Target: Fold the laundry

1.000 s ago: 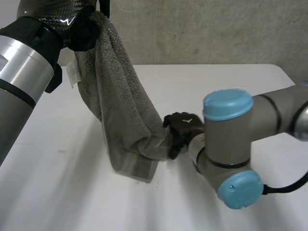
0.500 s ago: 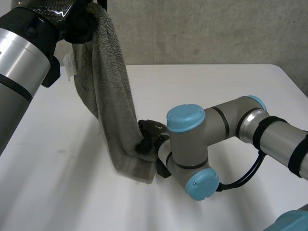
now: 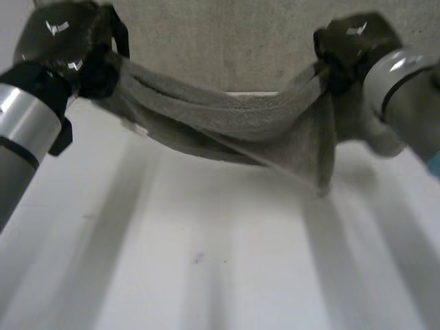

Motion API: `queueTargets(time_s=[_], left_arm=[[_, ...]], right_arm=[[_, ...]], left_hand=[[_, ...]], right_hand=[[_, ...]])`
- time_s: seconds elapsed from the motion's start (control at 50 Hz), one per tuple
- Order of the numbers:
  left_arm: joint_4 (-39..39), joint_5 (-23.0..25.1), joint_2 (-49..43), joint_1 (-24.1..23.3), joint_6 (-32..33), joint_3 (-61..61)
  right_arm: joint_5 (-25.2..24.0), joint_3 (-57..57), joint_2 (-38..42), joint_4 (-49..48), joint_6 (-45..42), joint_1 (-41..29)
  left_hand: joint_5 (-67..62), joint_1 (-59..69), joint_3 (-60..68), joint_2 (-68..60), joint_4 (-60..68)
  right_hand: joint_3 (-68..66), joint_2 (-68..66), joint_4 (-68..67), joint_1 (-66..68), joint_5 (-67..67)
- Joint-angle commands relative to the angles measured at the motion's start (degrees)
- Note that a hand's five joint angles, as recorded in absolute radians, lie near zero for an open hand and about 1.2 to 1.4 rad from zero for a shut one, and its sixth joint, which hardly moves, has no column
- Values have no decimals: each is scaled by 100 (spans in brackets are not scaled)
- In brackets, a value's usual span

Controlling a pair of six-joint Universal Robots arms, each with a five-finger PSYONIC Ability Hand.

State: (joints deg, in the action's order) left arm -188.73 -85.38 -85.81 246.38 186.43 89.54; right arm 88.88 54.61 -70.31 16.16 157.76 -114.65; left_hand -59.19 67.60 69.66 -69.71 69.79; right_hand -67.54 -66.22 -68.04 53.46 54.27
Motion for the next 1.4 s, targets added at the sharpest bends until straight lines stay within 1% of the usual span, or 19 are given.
queueTargets(time_s=[0.02,0.14,0.24,0.26,0.28,0.32,0.4,0.5,0.56,0.6,0.66,0.72,0.86,1.02,1.12,1.2,1.28,1.32,1.4], left_arm=[[-6,57,337,-20,17,863],[-50,57,310,-55,8,1619],[-94,57,47,-11,-1,1997],[-94,48,-145,-2,-1,2049],[-94,48,-295,7,-1,2067],[-94,48,-400,7,-1,2076],[-111,30,-445,42,8,2067],[-120,57,-375,287,34,1953],[-120,66,-314,297,25,1891],[-111,66,-156,288,25,1786],[-111,57,-42,235,25,1681],[-102,48,12,200,17,1592],[-67,-5,152,-317,-27,944],[-41,-31,82,-661,-27,336],[12,-40,73,-749,-27,248],[21,-40,108,-872,-124,300],[73,-66,178,-942,-194,301],[108,-92,222,-969,-194,292],[144,-163,398,-1048,-194,274]], right_arm=[[-653,-724,395,449,79,48],[-670,-820,1573,502,-149,-198],[-257,-812,2601,502,-632,-391],[-57,-812,2888,493,-789,-408],[128,-820,3065,467,-904,-435],[312,-820,3119,440,-940,-461],[525,-812,2962,379,-808,-444],[516,38,1761,291,-63,-339],[499,366,1388,194,79,-250],[376,1066,741,-16,202,-145],[131,1673,335,-61,237,-127],[-133,2218,89,-52,273,-119],[-573,3124,-430,132,553,-154],[-1311,3723,-650,335,1537,-364],[-1329,3908,-677,18,1837,-382],[-1286,4084,-431,-535,1960,-373],[-969,3952,114,-1177,2347,-373],[-479,3699,359,-1483,2417,-373],[-153,3356,631,-1564,2409,-400]], left_hand=[[-1081,1240,1034,-1029,1021],[-1081,1240,1034,-1029,1021],[-1081,1240,1034,-1029,1021],[-1081,1240,1034,-1029,1021],[-1081,1240,1034,-1029,1021],[-1081,1240,1034,-1029,1021],[-1081,1240,1034,-1029,1021],[-1081,1240,1034,-1029,1021],[-1081,1240,1034,-1029,1021],[-1081,1240,1034,-1029,1021],[-1081,1240,1034,-1029,1021],[-1081,1240,1034,-1029,1021],[-1081,1240,1034,-1029,1021],[-1081,1240,1034,-1029,1021],[-1081,1240,1034,-1029,1021],[-1081,1240,1034,-1029,1021],[-1081,1240,1034,-1029,1021],[-1081,1240,1034,-1029,1021],[-1081,1240,1034,-1029,1021]], right_hand=[[-1246,-1378,-1196,2654,1573],[-1246,-1378,-1196,2654,1573],[-1246,-1378,-1196,2654,1573],[1329,1197,1380,78,-1002],[5352,5220,5402,-3944,-5025],[5754,5622,5804,-4346,-5427],[5754,5622,5804,-4346,-5427],[5754,5622,5804,-4346,-5427],[5754,5622,5804,-4346,-5427],[5754,5622,5804,-4346,-5427],[5754,5622,5804,-4346,-5427],[4909,4777,4959,-3501,-4582],[4148,4016,4198,-2740,-3821],[3609,3478,3660,-2202,-3282],[3710,3578,3761,-2303,-3383],[4820,4689,4871,-3413,-4493],[5224,5092,5275,-3817,-4897],[5191,5059,5242,-3784,-4864],[5124,4992,5174,-3716,-4797]])
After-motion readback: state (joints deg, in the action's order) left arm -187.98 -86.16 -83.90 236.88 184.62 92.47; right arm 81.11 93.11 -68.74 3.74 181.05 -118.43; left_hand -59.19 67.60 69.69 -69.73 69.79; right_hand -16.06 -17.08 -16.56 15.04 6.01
